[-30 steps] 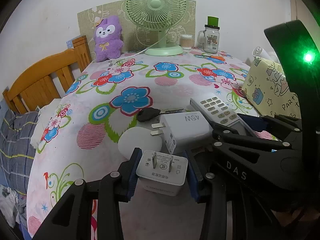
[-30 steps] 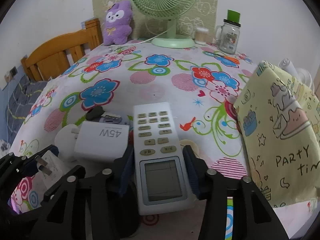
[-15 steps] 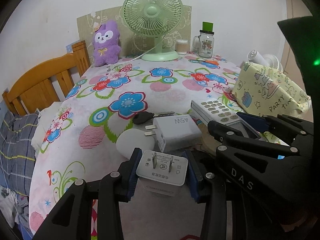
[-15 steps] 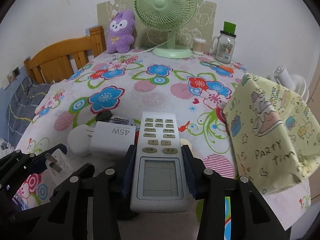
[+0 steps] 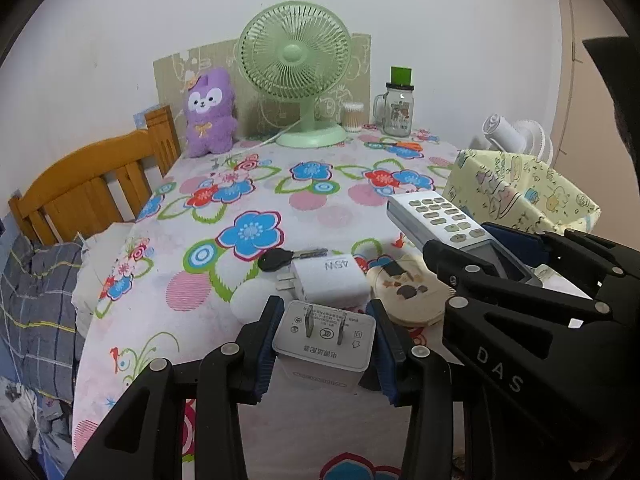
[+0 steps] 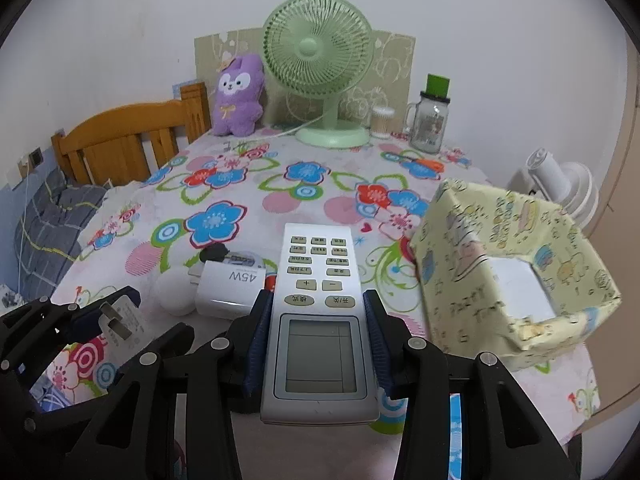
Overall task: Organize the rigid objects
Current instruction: 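Carry the plug adapter and remote in both grippers over the yellow box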
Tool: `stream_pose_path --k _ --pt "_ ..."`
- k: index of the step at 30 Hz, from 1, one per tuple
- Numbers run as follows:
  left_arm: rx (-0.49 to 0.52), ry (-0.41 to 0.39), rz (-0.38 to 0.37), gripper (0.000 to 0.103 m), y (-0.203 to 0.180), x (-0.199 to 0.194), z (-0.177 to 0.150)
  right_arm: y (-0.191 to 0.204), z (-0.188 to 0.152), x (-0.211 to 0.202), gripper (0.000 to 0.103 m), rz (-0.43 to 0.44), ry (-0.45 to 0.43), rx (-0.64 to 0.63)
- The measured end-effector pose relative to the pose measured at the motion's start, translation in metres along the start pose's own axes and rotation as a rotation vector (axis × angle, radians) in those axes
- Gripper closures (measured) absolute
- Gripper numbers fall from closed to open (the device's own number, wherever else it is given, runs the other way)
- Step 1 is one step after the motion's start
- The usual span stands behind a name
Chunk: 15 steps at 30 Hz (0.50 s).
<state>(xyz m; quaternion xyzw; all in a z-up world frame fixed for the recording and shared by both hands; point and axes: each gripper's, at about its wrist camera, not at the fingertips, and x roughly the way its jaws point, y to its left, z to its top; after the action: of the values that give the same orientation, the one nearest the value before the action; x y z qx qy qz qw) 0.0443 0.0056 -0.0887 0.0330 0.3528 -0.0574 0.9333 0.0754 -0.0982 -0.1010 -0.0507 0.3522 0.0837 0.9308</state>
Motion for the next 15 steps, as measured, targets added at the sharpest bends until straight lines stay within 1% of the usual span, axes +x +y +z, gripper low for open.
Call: stream_pose_path --k 6,15 --pt "0.02 -0.024 0.004 0.06 -0.01 -0.013 0.008 -0.009 0.004 -0.018 0.056 -0.01 -0.023 0.007" --pt "0.04 -0.043 -0.009 0.06 -0.023 -0.022 0.021 -0.025 0.011 -0.035 0.056 -0.014 -0.05 0.025"
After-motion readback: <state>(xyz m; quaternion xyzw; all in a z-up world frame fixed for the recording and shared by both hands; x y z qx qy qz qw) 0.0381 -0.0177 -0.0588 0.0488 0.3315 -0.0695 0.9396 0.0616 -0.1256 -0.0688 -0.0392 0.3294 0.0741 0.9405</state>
